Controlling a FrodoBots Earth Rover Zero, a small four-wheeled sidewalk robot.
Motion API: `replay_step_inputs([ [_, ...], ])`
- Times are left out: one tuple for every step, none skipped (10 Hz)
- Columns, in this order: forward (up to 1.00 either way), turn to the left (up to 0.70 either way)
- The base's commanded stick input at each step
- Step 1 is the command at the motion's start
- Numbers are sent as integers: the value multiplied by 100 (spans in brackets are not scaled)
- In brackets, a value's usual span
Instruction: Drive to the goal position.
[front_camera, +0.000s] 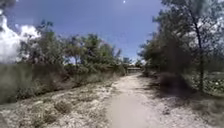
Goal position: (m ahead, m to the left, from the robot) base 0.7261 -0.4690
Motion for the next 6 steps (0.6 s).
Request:
replay_step_inputs([
  [50,0],
  [50,0],
  [50,0],
  [50,0],
  [50,0],
  [50,0],
])
